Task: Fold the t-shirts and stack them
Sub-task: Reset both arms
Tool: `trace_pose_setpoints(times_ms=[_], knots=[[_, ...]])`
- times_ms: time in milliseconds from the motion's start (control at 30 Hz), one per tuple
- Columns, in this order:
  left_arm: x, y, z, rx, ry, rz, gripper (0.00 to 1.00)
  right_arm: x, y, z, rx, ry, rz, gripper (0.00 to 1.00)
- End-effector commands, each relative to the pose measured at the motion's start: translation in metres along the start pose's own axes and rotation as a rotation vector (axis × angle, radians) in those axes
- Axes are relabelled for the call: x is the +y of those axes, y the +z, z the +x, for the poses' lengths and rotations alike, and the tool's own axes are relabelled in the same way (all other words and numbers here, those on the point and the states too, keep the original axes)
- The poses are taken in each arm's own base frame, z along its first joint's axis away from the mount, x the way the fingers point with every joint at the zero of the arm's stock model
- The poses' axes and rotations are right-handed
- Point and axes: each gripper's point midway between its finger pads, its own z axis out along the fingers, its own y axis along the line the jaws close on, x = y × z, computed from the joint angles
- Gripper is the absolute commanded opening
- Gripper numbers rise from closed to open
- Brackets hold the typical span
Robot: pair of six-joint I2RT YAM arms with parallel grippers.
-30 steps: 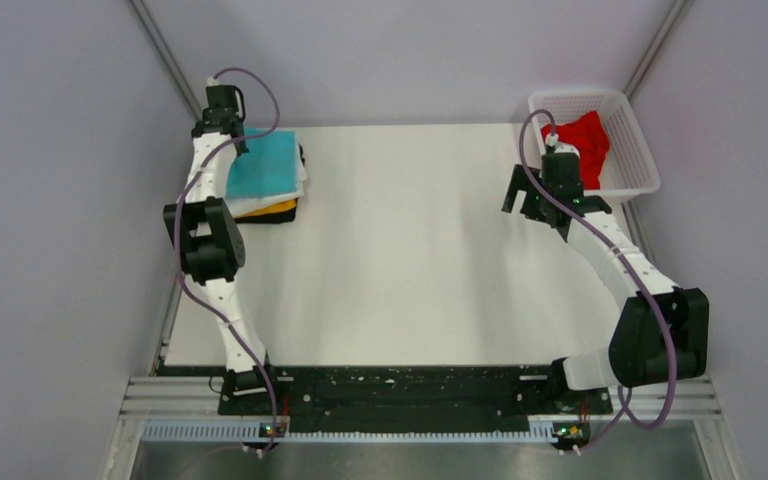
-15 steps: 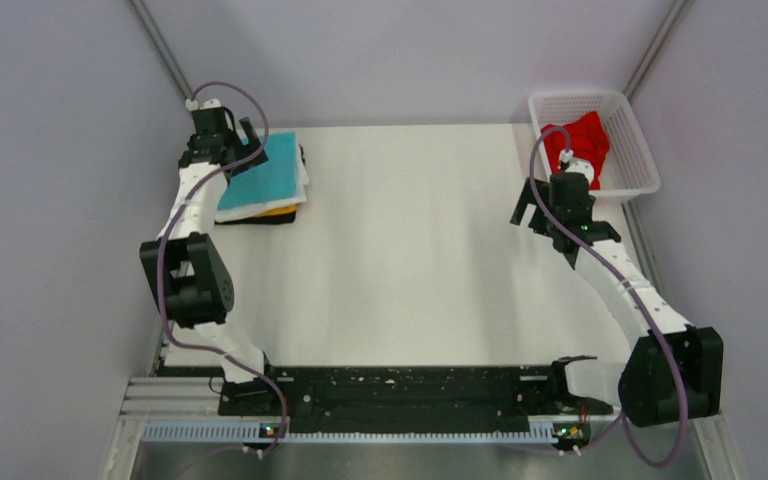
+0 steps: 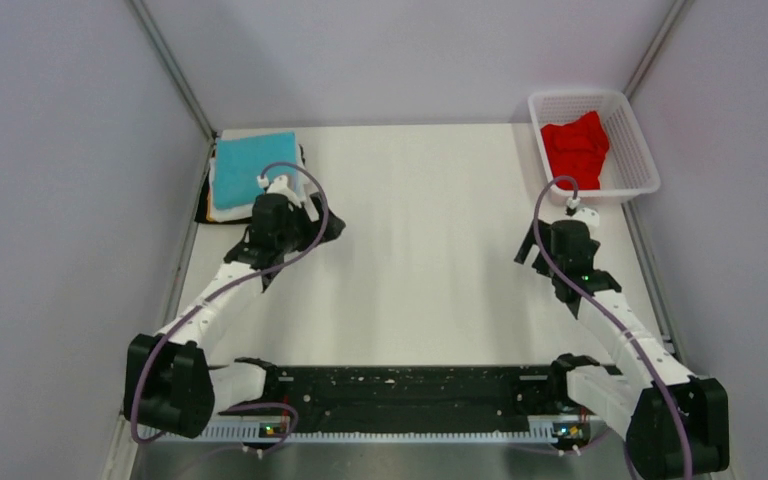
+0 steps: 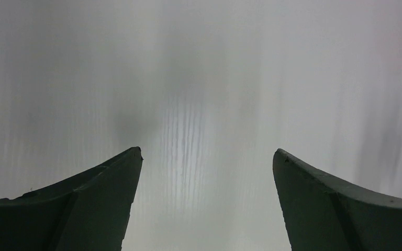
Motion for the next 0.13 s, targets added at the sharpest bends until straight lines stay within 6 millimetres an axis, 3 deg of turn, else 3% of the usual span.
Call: trace_pose_setpoints(times_ms=[0, 100], knots=[[-0.0047, -0.0056, 0.0038, -0.056, -0.071, 0.023, 0.99, 0.0072, -0.0016, -0.0199, -0.104, 0.046, -0.037, 0.99], [-0.0066, -0.0066, 0.0042, -0.058, -0.077, 0.028, 0.99, 0.0112, -0.0032, -0.0236, -0.116, 0.042, -0.060, 0.99]])
